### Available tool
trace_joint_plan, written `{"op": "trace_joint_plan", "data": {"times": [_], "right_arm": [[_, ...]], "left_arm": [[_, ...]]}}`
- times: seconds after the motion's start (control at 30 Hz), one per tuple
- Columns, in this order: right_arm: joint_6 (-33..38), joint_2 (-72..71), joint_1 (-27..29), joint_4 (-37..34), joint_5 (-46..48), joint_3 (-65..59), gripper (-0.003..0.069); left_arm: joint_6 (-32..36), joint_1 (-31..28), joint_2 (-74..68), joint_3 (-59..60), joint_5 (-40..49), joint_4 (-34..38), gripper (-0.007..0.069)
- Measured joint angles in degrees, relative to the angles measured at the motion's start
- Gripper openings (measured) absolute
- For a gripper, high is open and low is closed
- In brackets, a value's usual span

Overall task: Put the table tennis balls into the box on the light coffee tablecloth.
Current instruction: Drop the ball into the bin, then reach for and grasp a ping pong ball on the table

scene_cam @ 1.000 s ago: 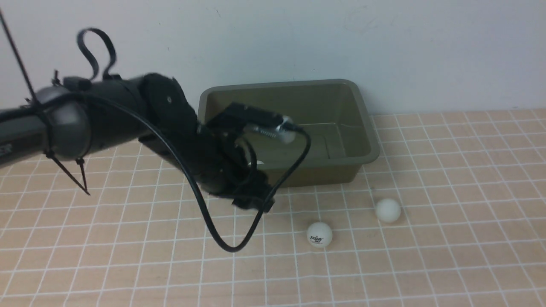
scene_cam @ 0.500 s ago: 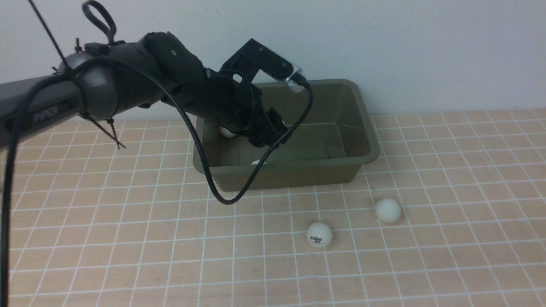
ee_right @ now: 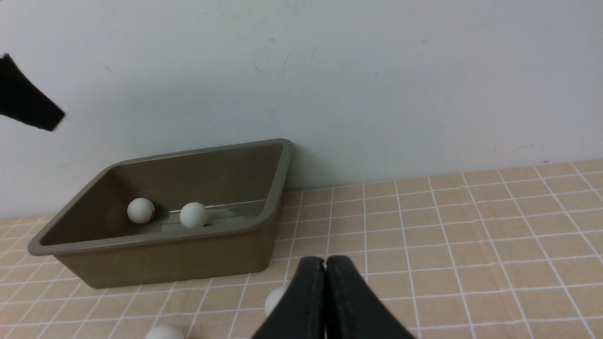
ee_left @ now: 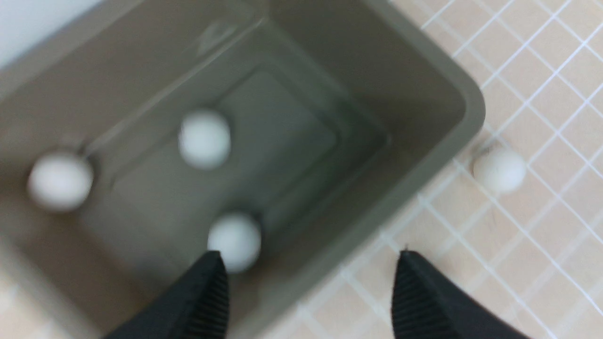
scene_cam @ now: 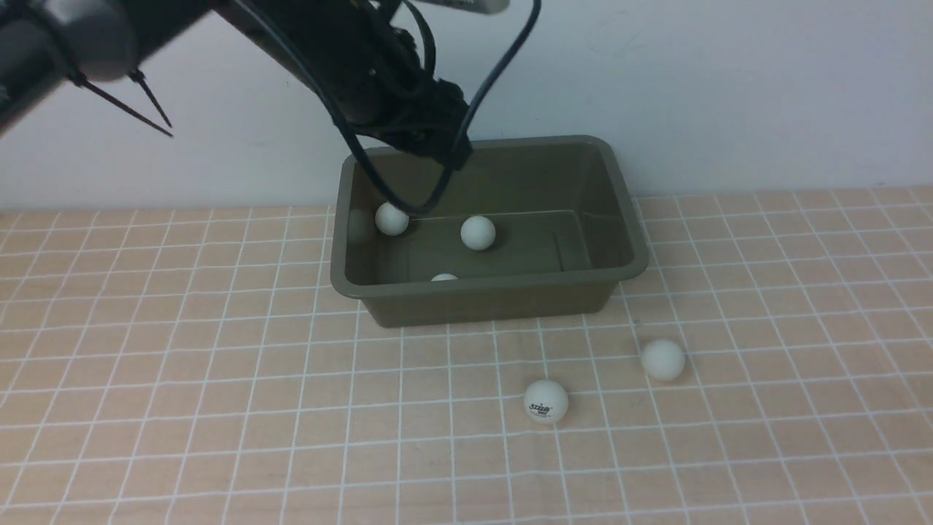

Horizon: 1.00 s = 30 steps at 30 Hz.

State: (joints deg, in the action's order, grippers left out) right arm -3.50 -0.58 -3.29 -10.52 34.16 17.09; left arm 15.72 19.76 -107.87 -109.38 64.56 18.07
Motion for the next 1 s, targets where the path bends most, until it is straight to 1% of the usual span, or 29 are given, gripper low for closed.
{"op": "trace_joint_plan", "data": {"times": [0.03, 0.17, 0.27, 0.33, 0.43, 0.53, 0.57, 0.67, 0.7, 0.73, 0.8, 0.83, 0.87, 0.93, 1.0], "right_arm": [[0.0, 0.0, 0.0, 0.11, 0.0, 0.0, -0.0013], [0.0, 0.0, 0.0, 0.1, -0.06, 0.0, -0.0013], [0.0, 0.0, 0.0, 0.1, -0.11, 0.0, -0.0013], [0.0, 0.0, 0.0, -0.3, -0.17, 0.0, -0.0013], [1.65, 0.0, 0.0, -4.23, -0.56, 0.34, -0.0013], [7.24, 0.0, 0.0, -7.43, -0.56, 1.68, -0.0013], [12.86, 0.0, 0.0, -9.26, -0.3, 2.59, -0.0013], [25.67, 1.85, 0.0, -14.3, 2.11, 5.72, -0.0013], [26.35, 2.14, 0.0, -14.64, 2.32, 5.72, -0.0013], [28.91, 3.53, 0.0, -16.23, 3.27, 6.64, -0.0013], [36.01, 9.92, 0.0, -21.86, 7.08, 9.08, -0.0013], [38.21, 12.54, 0.0, -23.76, 8.46, 10.11, -0.0013], [38.62, 13.09, 0.0, -23.76, 8.69, 10.33, -0.0013], [43.0, 19.24, 0.0, -27.39, 10.89, 13.27, -0.0013], [46.47, 26.57, 0.0, -29.01, 12.37, 17.01, -0.0013]], "left_arm": [[-4.35, 0.0, 1.16, -0.96, 3.92, -2.62, 0.0309], [-9.84, 0.0, 3.93, 0.23, 6.33, -6.56, 0.019], [-10.18, 0.0, 5.27, 3.01, 6.76, -6.84, 0.0106], [-9.42, 0.0, 6.22, 5.4, 6.76, -6.63, 0.0063], [-4.88, 0.0, 9.56, 12.23, 6.76, -6.57, 0.0001], [-0.42, 0.0, 12.99, 17.62, 6.76, -6.57, -0.003], [3.13, 0.0, 15.07, 20.4, 6.76, -6.47, -0.0048], [10.54, 0.0, 21.21, 27.0, 6.76, -4.19, -0.0066], [10.93, 0.0, 21.21, 27.0, 6.76, -4.19, -0.0066], [12.23, 0.0, 22.85, 28.52, 6.76, -3.14, -0.0066], [15.28, 0.0, 26.39, 31.72, 6.76, 0.22, -0.0066], [15.83, 0.0, 27.46, 32.69, 6.76, 1.3, -0.0066], [15.83, 0.0, 27.66, 32.87, 6.76, 1.52, -0.0066], [16.52, 0.0, 29.44, 34.6, 6.62, 2.85, -0.0066], [16.81, 0.0, 30.75, 36.12, 5.53, 2.87, -0.0066]]}}
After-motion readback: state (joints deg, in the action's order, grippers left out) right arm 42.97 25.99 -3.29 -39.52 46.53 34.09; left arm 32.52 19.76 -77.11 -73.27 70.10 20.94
